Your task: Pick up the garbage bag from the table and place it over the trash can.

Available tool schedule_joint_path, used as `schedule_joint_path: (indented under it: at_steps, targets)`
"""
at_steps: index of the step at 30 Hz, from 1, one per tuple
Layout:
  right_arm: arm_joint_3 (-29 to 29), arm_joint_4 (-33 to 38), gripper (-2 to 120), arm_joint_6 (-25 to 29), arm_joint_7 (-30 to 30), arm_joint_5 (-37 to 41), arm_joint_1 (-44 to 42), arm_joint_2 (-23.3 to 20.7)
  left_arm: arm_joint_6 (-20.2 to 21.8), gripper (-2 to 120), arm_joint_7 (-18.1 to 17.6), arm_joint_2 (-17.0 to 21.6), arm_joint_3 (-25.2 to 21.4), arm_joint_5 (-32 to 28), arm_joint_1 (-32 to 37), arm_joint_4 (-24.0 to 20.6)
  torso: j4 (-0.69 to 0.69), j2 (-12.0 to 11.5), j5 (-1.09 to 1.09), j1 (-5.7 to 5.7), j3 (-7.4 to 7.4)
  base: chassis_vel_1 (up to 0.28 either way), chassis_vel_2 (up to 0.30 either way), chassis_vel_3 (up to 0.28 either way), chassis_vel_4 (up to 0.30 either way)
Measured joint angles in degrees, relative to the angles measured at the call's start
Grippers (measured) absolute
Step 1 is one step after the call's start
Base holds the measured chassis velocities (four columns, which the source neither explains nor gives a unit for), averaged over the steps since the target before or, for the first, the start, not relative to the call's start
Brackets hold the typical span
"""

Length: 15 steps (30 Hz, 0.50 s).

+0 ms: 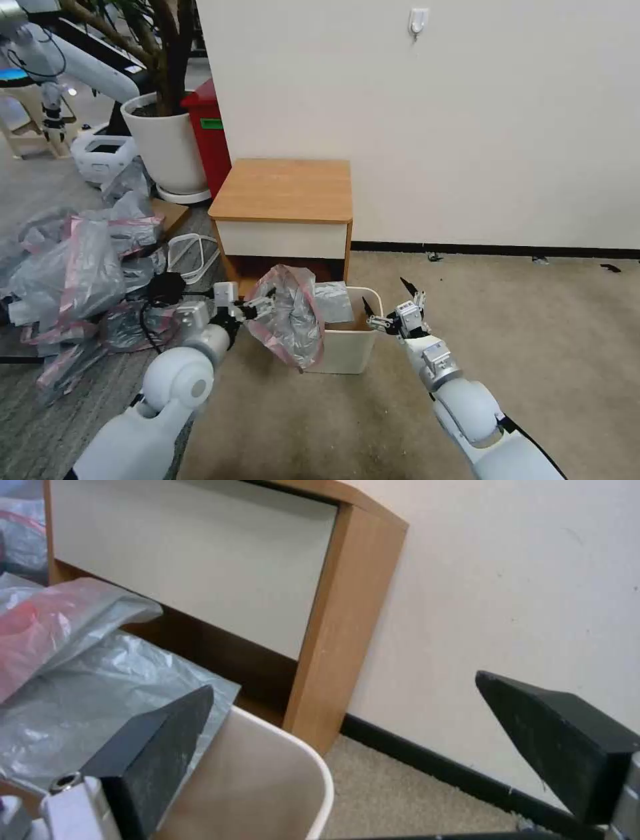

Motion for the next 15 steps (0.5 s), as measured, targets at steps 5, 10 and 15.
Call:
schedule_joint_path:
  at_steps: [5, 10, 15]
  targets:
    - [0.76, 0.04, 100, 0.30, 0.05, 0.17, -0.34, 0.00, 3.71, 97, -5.58, 0.05, 2.93, -4.03, -3.50, 1.53, 0.00, 0.00, -0.01, 0.00, 0.00, 0.000, 0.000, 0.000, 0.000]
    - [1.28, -0.20, 100, 0.74, 0.09, 0.30, -0.61, -0.09, 5.46, 89, -7.63, 0.70, 3.63, -4.99, -4.85, 2.02, 0.01, 0.00, 0.00, 0.00, 0.00, 0.000, 0.000, 0.000, 0.000]
    - [1.29, -0.40, 100, 0.96, 0.11, 0.35, -0.79, 0.14, 7.08, 87, -10.64, 0.24, 5.61, -6.43, -6.68, 3.07, 0.00, 0.00, 0.00, 0.00, 0.00, 0.000, 0.000, 0.000, 0.000]
